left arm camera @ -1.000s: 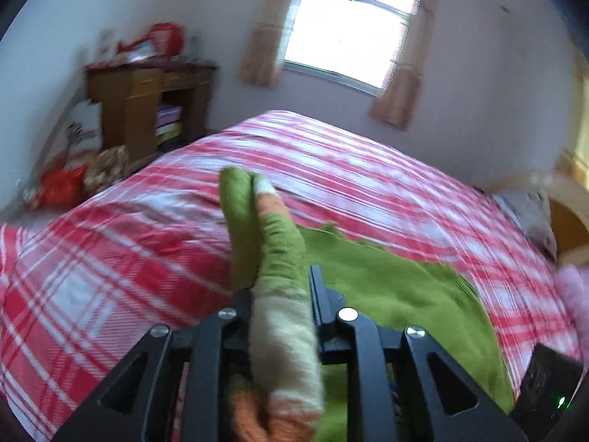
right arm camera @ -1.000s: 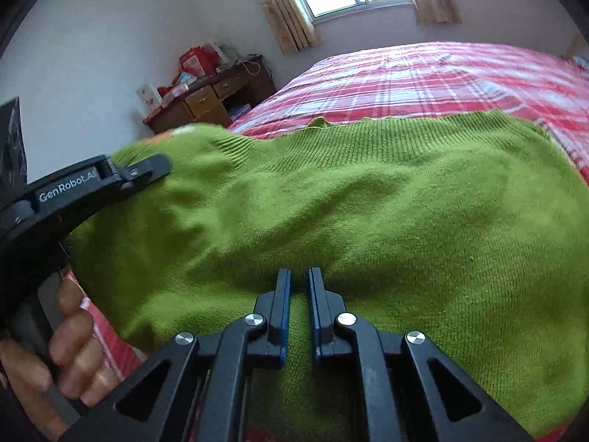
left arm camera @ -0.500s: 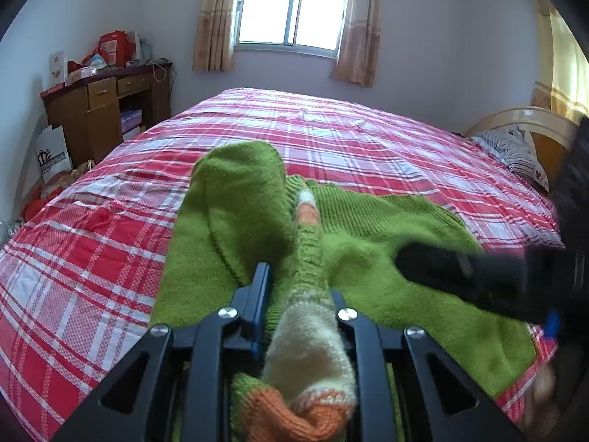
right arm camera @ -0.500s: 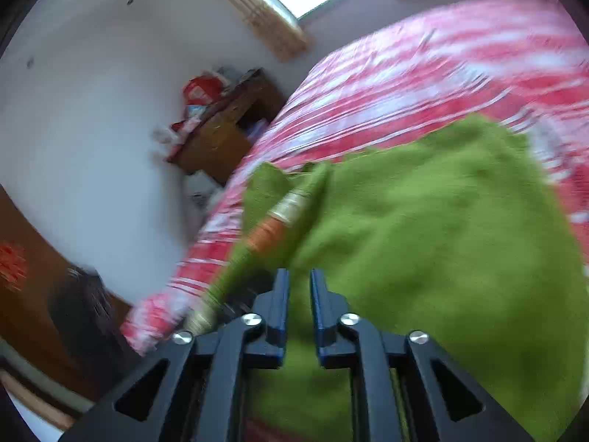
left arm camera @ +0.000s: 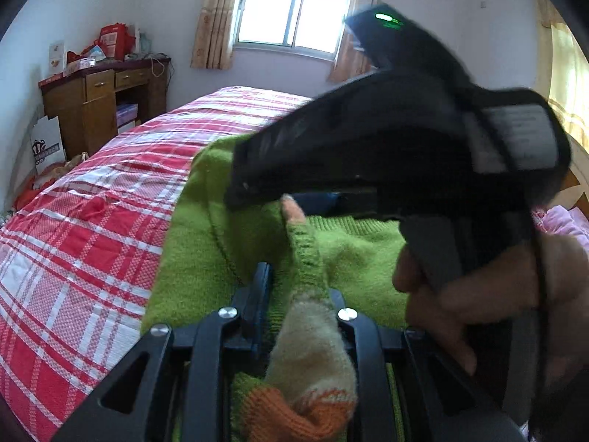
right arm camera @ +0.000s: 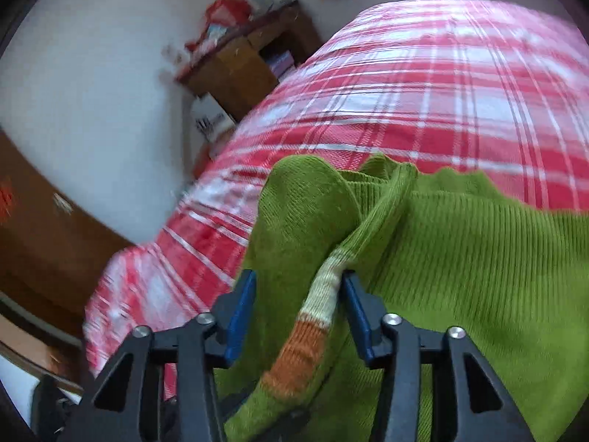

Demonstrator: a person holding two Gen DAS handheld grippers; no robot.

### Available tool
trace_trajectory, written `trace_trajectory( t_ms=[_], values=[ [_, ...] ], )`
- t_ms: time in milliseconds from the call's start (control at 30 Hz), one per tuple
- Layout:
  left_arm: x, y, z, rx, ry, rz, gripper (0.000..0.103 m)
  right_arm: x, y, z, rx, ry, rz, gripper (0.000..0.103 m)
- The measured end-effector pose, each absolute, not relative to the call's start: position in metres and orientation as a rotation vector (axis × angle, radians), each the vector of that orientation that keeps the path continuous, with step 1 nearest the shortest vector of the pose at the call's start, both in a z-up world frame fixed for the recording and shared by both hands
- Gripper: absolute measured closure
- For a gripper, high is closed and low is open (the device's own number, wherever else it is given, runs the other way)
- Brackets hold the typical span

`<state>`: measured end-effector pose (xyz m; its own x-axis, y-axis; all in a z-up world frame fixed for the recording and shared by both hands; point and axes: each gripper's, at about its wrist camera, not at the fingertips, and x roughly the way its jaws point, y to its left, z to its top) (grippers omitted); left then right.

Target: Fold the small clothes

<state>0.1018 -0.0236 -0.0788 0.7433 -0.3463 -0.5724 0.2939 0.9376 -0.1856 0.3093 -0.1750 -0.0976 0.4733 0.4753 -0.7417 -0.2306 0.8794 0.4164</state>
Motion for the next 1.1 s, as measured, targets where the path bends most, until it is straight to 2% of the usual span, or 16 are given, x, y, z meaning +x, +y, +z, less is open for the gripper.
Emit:
trace_trajectory(
  t_ms=[67,133,267,400,833,1100],
  values=[
    [0.101,-0.025,-0.079,-0.083,0.645,-0.350,0.083,0.311,-0.167,-0.099,0.180,0.995,0.414,0.085],
    [0.100,-0.026,-0.077,-0.073,0.641,-0.345,0.083,0.305,-0.167,-0.098,0.126,0.967,0.423,0.090],
    [0.089,-0.038,-0.064,-0.016,0.600,-0.349,0.085,0.296,-0.181,-0.088,0.150,0.903,0.443,0.091],
    [0.077,-0.059,-0.043,-0.008,0.566,-0.402,0.095,0.290,-0.215,-0.073,0.265,0.868,0.482,0.091],
    [0.055,-0.196,-0.035,0.105,0.584,-0.619,0.096,0.254,-0.363,-0.076,0.459,0.854,0.381,0.091],
    [0.054,-0.229,-0.048,0.145,0.643,-0.659,0.097,0.238,-0.426,-0.104,0.530,0.863,0.325,0.092]
  ],
)
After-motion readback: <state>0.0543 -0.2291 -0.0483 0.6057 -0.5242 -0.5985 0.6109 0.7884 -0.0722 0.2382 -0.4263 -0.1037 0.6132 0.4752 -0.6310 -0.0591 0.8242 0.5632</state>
